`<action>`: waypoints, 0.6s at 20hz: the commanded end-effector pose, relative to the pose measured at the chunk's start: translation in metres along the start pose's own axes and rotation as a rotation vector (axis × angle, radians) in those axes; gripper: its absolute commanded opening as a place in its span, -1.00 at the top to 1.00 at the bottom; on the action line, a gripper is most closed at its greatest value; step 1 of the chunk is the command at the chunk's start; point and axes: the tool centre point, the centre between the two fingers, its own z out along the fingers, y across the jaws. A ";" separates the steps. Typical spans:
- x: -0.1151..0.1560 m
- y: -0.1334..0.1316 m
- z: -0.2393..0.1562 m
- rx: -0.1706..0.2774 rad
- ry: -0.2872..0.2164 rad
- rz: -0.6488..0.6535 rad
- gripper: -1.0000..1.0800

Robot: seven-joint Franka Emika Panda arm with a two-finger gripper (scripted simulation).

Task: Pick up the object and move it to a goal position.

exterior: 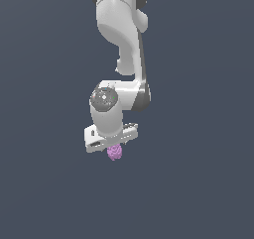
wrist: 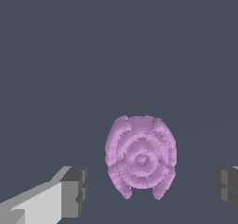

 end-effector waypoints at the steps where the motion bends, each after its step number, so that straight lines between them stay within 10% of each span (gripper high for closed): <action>1: 0.000 0.000 0.001 0.000 0.000 0.000 -0.92; 12: 0.000 0.000 0.048 0.000 0.001 -0.004 -0.92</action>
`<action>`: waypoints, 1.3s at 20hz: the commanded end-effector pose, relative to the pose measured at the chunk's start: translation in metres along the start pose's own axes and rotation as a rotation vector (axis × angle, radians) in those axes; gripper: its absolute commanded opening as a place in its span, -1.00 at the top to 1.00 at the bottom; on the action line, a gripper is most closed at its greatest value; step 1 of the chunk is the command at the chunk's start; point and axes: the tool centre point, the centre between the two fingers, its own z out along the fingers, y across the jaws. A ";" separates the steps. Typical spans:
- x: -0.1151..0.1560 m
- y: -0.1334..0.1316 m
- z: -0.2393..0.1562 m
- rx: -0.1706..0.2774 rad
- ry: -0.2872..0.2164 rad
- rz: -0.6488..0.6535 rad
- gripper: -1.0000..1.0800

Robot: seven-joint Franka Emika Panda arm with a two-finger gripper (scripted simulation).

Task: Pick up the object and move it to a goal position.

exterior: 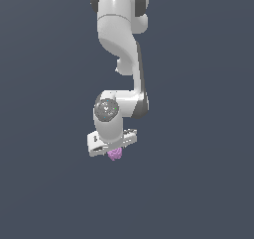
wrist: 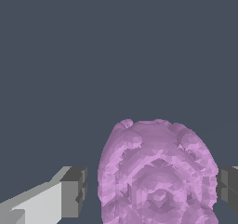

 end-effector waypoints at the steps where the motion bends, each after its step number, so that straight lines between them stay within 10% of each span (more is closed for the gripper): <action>1: 0.000 0.000 0.007 -0.001 0.001 -0.001 -0.92; 5: 0.002 0.001 0.008 -0.001 0.001 -0.001 -0.92; 6: 0.002 0.001 0.008 -0.001 0.001 -0.001 1.00; 26: 0.013 0.004 -0.037 -0.008 0.039 0.057 1.00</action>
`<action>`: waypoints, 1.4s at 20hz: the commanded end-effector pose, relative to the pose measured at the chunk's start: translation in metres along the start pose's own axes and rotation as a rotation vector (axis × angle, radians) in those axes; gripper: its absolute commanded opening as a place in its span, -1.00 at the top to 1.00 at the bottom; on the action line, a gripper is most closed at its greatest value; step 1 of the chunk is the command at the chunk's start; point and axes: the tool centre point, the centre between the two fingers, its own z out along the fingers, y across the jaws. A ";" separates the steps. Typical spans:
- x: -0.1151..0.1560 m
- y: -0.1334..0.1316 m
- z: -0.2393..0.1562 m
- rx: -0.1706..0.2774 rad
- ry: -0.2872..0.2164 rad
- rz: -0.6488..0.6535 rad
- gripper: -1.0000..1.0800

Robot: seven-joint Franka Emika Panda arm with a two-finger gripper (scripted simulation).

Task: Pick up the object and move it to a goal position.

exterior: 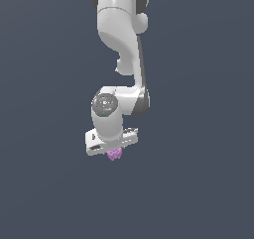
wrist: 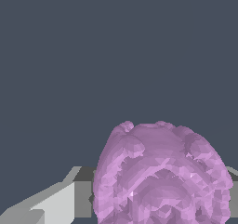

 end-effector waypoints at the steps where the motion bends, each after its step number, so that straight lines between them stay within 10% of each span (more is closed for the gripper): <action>1: 0.006 0.002 -0.022 -0.004 0.020 0.027 1.00; 28: 0.037 0.038 -0.413 -0.089 0.338 0.526 1.00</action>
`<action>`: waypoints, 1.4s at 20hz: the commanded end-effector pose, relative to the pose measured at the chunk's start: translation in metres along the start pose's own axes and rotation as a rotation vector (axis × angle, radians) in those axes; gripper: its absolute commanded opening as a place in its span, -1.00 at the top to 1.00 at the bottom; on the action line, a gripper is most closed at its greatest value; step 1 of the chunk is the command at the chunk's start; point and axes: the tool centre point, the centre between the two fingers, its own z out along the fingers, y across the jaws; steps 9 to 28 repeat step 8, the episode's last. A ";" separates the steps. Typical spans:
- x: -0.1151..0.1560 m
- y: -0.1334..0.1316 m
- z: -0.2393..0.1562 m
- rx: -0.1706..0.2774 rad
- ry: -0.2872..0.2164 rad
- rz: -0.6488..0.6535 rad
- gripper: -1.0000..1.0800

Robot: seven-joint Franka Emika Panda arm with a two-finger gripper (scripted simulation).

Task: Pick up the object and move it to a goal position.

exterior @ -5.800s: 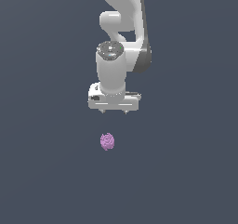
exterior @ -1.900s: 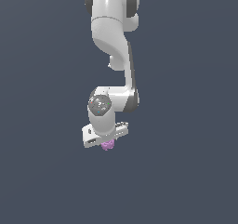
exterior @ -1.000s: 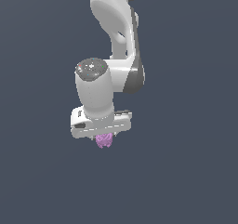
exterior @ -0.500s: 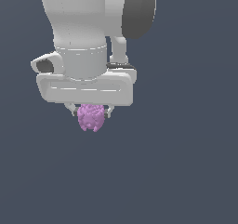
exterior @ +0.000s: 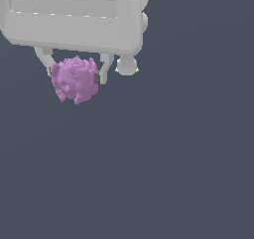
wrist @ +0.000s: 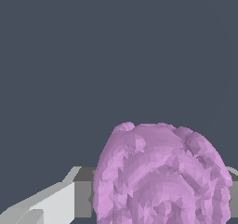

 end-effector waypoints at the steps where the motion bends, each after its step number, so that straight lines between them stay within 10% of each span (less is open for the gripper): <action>1: 0.005 0.002 -0.016 -0.005 0.012 0.023 1.00; 28: 0.010 0.003 -0.030 -0.010 0.024 0.041 1.00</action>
